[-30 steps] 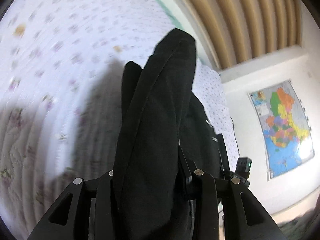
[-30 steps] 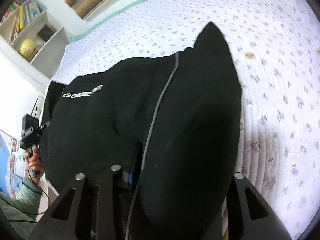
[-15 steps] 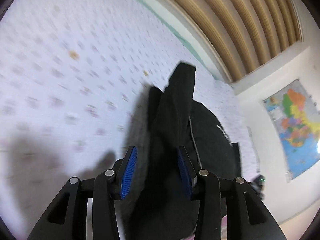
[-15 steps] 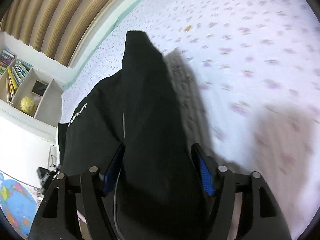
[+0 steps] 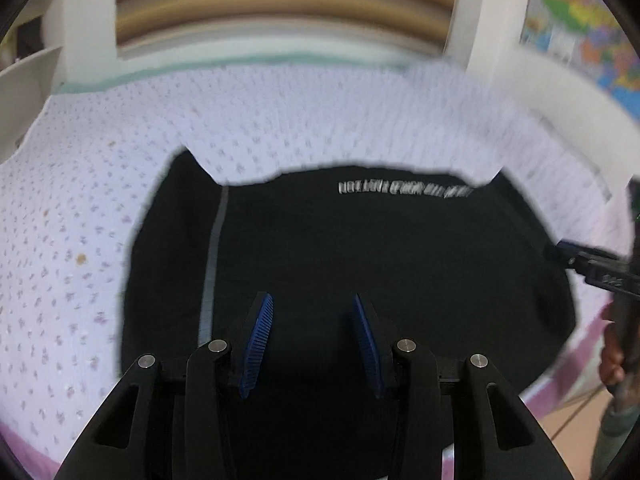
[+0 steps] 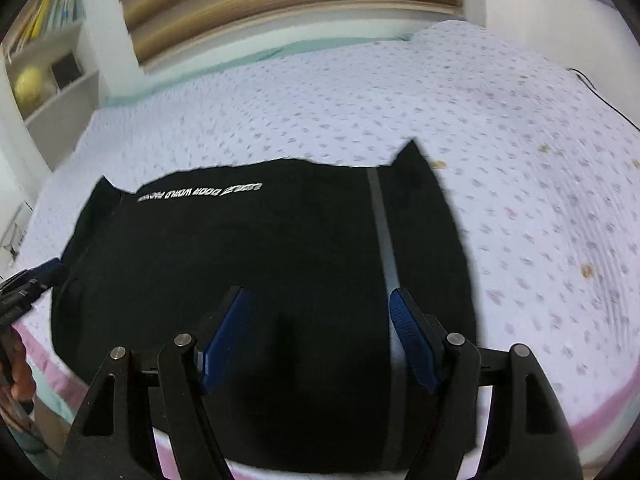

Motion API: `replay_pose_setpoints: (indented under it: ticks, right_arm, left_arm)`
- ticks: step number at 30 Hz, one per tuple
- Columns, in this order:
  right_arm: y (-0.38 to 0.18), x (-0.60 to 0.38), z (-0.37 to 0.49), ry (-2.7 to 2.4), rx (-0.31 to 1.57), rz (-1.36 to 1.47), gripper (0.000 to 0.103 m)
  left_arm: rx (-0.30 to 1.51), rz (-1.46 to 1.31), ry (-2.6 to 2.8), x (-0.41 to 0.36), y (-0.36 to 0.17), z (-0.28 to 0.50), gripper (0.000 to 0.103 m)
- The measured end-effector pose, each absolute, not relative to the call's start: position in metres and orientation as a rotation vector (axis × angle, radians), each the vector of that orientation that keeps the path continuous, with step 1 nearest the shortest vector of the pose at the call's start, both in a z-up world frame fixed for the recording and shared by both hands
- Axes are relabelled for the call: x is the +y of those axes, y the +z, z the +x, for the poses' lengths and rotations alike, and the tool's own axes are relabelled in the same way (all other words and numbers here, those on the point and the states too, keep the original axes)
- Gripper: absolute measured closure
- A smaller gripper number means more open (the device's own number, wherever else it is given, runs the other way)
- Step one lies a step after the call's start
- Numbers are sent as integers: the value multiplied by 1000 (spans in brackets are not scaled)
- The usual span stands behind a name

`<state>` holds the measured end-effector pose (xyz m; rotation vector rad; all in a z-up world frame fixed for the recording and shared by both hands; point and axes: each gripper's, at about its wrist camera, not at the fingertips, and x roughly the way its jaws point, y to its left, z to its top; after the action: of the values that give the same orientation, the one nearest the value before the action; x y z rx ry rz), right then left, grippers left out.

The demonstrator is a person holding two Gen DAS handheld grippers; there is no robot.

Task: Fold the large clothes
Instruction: 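Open both grippers and release the jacket on the quilt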

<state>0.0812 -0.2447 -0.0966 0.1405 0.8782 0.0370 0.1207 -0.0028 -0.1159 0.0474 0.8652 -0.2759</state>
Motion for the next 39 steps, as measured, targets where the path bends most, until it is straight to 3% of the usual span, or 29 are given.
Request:
replay_pose_setpoints:
  ticks: [4, 9, 20, 27, 30, 39]
  right_arm:
    - [-155, -253, 109, 10, 982, 80, 27]
    - [-161, -252, 109, -24, 966, 41, 27]
    - [-73, -239, 50, -21, 759, 52, 28]
    - [-19, -225, 7, -49, 631, 50, 28]
    - [-2, -217, -10, -48, 589, 33, 25]
    - [0, -196, -26, -44, 583, -15, 23]
  left_arm:
    - [1025, -47, -261, 3, -167, 156, 59]
    - [1046, -57, -272, 8, -172, 163, 59]
    - [840, 30, -202, -1, -91, 95, 59]
    - [644, 64, -143, -7, -12, 50, 44]
    - [585, 52, -131, -3, 1, 36, 31]
    - [567, 24, -45, 12, -5, 14, 31]
